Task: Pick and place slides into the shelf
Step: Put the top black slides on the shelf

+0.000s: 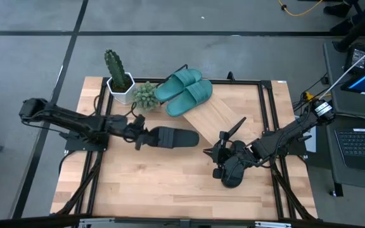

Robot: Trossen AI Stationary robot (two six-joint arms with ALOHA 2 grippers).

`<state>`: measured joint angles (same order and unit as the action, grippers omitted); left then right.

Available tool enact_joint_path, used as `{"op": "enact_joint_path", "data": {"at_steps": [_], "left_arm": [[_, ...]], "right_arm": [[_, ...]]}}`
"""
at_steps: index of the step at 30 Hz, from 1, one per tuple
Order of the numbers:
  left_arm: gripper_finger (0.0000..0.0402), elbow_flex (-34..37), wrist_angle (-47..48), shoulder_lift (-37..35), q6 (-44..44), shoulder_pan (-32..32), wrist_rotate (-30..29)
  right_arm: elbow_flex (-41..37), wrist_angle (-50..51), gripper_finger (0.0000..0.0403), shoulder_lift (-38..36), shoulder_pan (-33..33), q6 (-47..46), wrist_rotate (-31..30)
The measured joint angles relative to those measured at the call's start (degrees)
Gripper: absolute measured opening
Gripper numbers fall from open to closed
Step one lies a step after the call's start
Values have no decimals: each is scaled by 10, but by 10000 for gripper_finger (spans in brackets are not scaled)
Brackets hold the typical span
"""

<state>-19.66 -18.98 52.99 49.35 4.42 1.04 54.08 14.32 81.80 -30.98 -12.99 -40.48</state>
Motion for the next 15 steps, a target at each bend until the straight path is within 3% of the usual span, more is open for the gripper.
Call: {"op": "enact_joint_path", "data": {"at_steps": [7,15], "left_arm": [[0,0,1,-56,-29,50,-23],[0,0,1,-109,-93,80,-45]], "right_arm": [[0,-13,23,0,0,5,-20],[0,-142,23,0,0,114,-21]]}}
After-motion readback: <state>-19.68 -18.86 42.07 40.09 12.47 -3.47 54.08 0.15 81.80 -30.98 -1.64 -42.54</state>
